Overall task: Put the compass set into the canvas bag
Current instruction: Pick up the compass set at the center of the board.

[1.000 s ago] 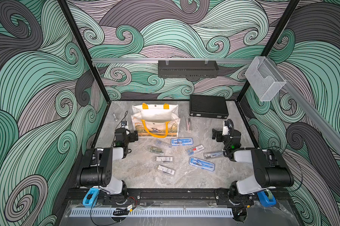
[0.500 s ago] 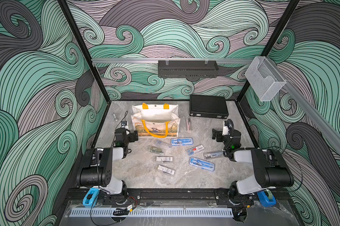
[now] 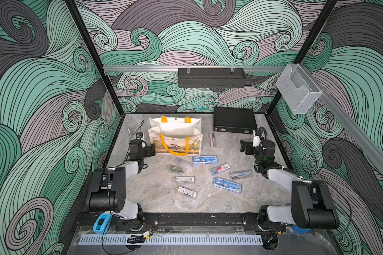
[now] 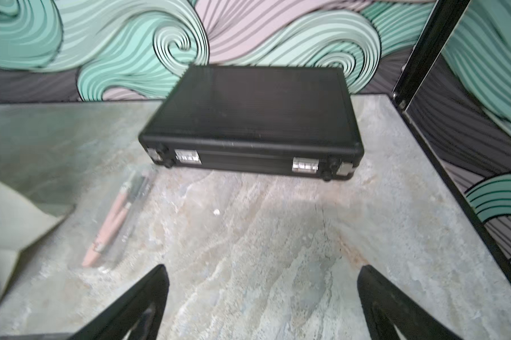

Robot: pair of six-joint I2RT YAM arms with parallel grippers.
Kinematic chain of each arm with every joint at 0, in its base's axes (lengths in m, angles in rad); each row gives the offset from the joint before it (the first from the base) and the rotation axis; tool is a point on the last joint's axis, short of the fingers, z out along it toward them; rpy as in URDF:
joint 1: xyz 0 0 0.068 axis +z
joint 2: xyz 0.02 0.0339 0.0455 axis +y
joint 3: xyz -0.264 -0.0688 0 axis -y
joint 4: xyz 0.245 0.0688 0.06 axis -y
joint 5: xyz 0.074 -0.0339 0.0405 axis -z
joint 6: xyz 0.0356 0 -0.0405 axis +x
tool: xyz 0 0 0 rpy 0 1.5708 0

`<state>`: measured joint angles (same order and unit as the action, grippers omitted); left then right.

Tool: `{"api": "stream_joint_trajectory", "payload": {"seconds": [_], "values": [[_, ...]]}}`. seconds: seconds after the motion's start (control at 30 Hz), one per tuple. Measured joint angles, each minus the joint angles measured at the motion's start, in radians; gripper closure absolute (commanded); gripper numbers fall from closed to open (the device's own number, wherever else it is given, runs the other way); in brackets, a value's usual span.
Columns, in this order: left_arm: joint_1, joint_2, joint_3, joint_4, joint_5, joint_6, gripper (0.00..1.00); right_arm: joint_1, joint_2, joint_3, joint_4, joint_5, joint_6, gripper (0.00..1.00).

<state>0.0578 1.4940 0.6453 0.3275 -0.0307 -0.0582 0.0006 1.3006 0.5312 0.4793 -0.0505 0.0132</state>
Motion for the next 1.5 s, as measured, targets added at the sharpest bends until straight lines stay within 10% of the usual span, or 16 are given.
{"api": "stream_joint_trajectory", "payload": {"seconds": [0.23, 0.8, 1.5], "values": [[-0.04, 0.0, 0.191, -0.303, -0.038, -0.05, 0.01, 0.029, -0.131, 0.046, -0.236, 0.014, 0.092, 0.0], [-0.186, -0.277, 0.109, -0.577, -0.073, -0.323, 0.01, 0.261, 0.035, 0.203, -0.491, -0.155, 0.058, 0.01], [-0.623, -0.418, -0.166, -0.353, -0.034, -0.525, 0.01, 0.426, 0.32, 0.461, -0.877, -0.349, -0.598, 0.08]]}}
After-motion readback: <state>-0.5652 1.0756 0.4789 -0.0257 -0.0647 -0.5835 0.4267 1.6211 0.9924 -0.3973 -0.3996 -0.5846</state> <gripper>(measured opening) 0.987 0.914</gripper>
